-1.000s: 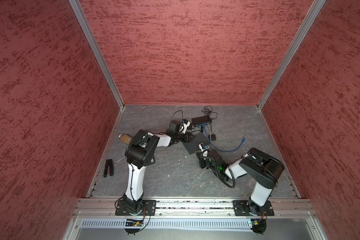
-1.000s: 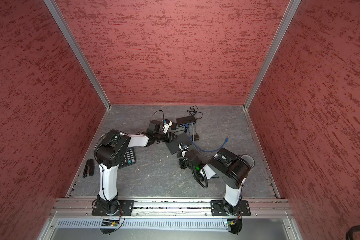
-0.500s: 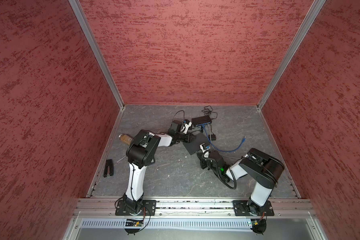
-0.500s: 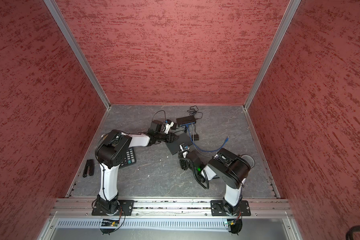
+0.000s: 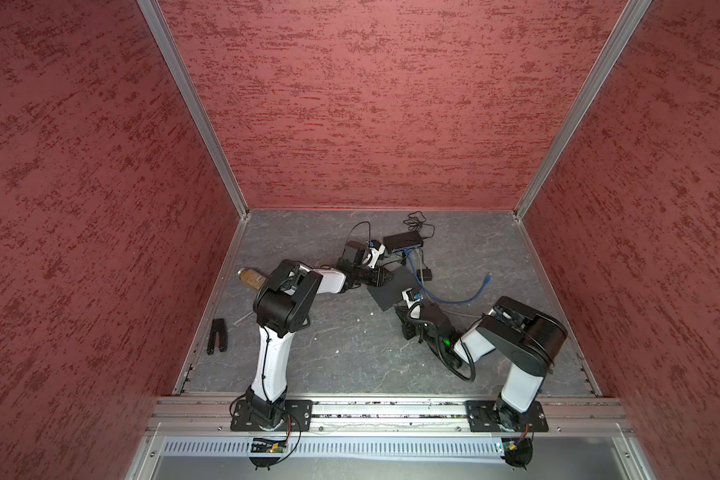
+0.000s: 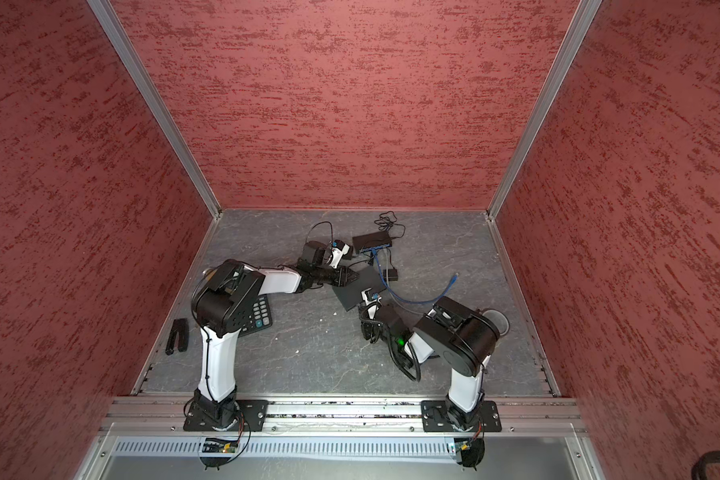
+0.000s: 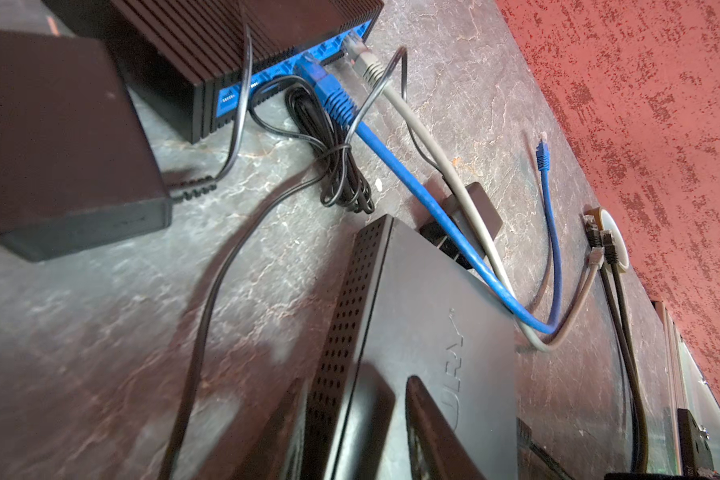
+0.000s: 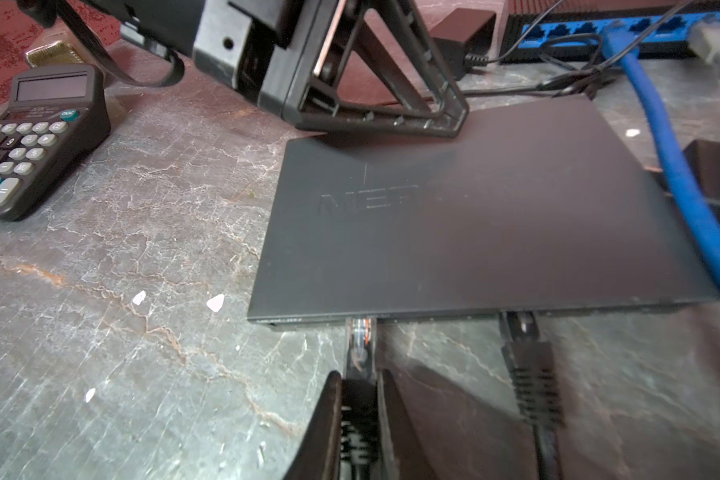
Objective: Insert the plug into the switch port
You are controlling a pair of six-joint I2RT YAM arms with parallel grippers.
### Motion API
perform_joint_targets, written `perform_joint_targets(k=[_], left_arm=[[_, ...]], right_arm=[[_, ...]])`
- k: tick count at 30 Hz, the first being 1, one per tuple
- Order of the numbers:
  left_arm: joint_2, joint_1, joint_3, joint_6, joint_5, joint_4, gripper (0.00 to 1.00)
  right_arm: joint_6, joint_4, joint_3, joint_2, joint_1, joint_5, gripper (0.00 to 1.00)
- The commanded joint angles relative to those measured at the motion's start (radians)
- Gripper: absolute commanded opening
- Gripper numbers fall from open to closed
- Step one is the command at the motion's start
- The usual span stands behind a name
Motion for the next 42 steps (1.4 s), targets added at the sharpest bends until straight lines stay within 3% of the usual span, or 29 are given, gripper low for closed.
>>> perform_joint_targets(k=[1, 7, 16, 29, 37, 42], left_arm=[[0.068, -0.067, -0.026, -0.011, 0.070, -0.132, 0.40], [0.081, -0.090, -0.031, -0.009, 0.073, -0.138, 0.40], [0.092, -0.094, -0.030, -0.007, 0.080, -0.143, 0.39], [0.103, -0.134, -0.025, 0.003, 0.077, -0.175, 0.37], [0.117, -0.137, -0.011, 0.007, 0.095, -0.186, 0.37], [0.120, -0.119, -0.017, -0.002, 0.102, -0.179, 0.37]], right_arm=[[-0.004, 0.146, 0.042, 0.015, -0.009, 0.035, 0.09], [0.012, 0.221, 0.044, 0.031, -0.010, 0.076, 0.08], [0.002, 0.193, 0.070, 0.042, -0.009, 0.096, 0.08], [0.038, 0.155, 0.132, 0.061, -0.002, 0.218, 0.07], [0.040, 0.154, 0.153, 0.078, 0.002, 0.234, 0.12], [0.020, 0.120, 0.119, 0.047, 0.001, 0.235, 0.19]])
